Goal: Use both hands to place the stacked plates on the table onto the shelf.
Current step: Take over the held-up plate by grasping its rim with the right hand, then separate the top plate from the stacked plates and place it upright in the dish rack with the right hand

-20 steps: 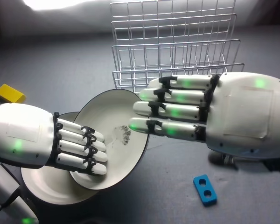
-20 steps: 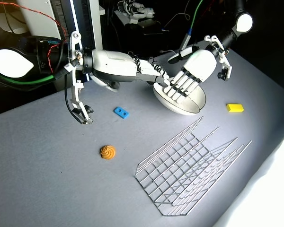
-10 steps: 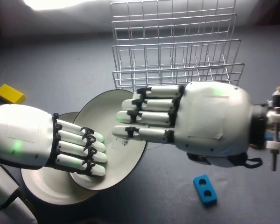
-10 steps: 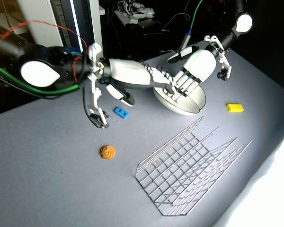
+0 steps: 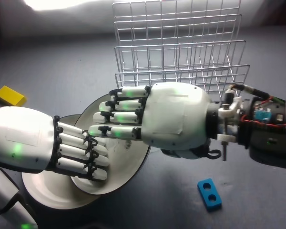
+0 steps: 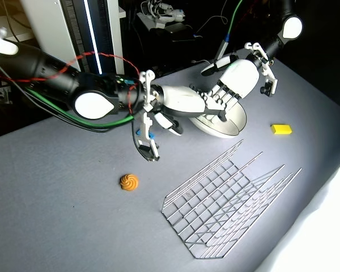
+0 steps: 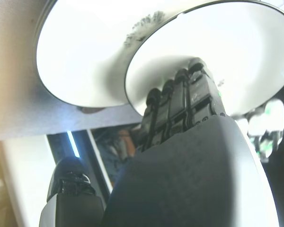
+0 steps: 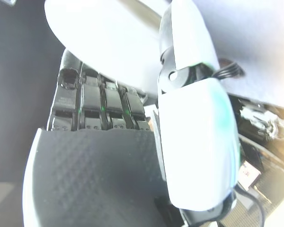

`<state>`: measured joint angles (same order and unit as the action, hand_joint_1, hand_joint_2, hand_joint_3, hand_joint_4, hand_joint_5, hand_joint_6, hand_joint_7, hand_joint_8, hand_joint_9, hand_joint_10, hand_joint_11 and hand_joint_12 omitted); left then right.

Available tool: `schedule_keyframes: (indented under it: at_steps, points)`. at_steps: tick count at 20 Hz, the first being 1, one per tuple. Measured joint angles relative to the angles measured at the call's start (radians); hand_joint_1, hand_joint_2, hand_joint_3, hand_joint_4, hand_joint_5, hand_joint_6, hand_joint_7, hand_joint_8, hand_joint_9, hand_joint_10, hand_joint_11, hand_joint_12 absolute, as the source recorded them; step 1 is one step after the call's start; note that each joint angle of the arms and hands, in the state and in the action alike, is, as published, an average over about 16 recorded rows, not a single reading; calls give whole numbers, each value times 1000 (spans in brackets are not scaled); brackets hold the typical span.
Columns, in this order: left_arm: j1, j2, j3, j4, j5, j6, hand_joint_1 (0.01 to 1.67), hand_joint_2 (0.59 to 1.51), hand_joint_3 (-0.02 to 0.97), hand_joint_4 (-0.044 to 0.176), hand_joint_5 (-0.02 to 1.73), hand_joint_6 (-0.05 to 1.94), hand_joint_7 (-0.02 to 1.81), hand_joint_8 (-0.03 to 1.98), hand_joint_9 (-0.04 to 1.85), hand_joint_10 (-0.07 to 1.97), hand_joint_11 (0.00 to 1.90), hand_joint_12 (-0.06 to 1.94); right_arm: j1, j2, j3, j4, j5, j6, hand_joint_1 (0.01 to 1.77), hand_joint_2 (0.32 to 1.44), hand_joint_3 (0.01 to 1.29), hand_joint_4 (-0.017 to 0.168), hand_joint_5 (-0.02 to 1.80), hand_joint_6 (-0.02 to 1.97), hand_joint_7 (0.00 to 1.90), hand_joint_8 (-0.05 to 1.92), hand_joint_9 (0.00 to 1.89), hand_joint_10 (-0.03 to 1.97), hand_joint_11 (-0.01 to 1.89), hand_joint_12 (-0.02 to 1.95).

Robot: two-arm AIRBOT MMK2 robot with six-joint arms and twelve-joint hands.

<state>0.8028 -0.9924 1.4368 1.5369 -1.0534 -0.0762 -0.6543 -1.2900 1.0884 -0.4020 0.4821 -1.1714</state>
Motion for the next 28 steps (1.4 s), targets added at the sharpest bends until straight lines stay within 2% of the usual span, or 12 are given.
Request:
schedule_keyframes:
  at_steps: [4, 9, 14, 19, 24, 28]
  points:
    - [0, 0, 2, 1, 0, -1, 20, 1062, 16, -3, 40, 18, 3, -5, -2, -12, 16, -18, 6, -61, 64, 1, 5, 0, 1285, 998, 15, 2, 149, 9, 204, 12, 277, 19, 37, 917]
    - [-1, 0, 5, 2, 0, -2, 20, 1061, 16, -3, 39, 18, 7, -5, 1, -10, 16, -16, 10, -113, 122, -1, 25, -2, 1298, 1011, 15, 0, 331, 42, 441, 67, 505, 94, 194, 1053]
    - [-2, 0, 8, 3, -2, -4, 20, 1063, 15, -4, 42, 18, 17, -3, 7, -4, 15, -10, 13, -139, 155, -8, 51, -4, 1307, 1010, 13, -2, 528, 249, 659, 219, 692, 423, 407, 1121]
    - [-6, -1, 24, 2, -12, -9, 20, 1067, 15, -3, 47, 18, 27, -2, 15, 2, 16, -4, 15, -149, 166, -12, 72, -7, 1308, 990, 13, -6, 703, 470, 841, 386, 859, 730, 650, 1104]
    - [-24, 0, 61, -9, -29, -25, 19, 1069, 15, -3, 52, 18, 42, 0, 21, 7, 16, 1, 19, -151, 166, -14, 76, -7, 1308, 961, 12, -7, 779, 681, 903, 520, 919, 1011, 783, 1116]
    - [-45, 1, 107, -20, -50, -43, 19, 1070, 15, -2, 56, 18, 50, 0, 23, 7, 16, 1, 30, -151, 162, -12, 71, -6, 1308, 947, 12, -8, 800, 704, 935, 555, 968, 1046, 835, 1121]
